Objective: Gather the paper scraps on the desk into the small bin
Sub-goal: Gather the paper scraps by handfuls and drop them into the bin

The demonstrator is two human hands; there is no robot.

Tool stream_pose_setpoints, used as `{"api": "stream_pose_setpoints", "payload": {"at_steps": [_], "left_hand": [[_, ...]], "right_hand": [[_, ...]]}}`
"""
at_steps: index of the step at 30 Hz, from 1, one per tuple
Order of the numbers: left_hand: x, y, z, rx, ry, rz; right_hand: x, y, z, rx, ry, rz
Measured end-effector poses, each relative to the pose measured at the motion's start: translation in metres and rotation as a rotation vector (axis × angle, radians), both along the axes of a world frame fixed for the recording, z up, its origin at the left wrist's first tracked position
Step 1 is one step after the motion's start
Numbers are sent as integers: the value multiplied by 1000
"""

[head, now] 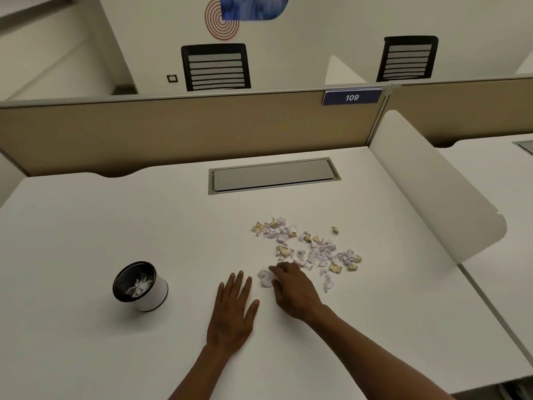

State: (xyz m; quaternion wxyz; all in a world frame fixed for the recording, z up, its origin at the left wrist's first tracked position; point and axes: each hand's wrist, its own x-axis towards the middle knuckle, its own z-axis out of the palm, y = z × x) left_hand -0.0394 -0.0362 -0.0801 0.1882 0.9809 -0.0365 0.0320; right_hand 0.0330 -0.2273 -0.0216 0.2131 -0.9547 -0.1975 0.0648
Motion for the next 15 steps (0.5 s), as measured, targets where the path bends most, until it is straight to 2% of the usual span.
{"api": "stream_pose_setpoints", "payload": {"at_steps": [4,10,15], "left_hand": [[-1,-1,2,-3,-3,12],[-1,0,0,8,7,8],[0,1,-1,-21,2,-7]], "right_hand": [[28,1,14,-12,-29,-78],[32,8,14,-118,41,50],[-4,9,2,-5,-6,132]]}}
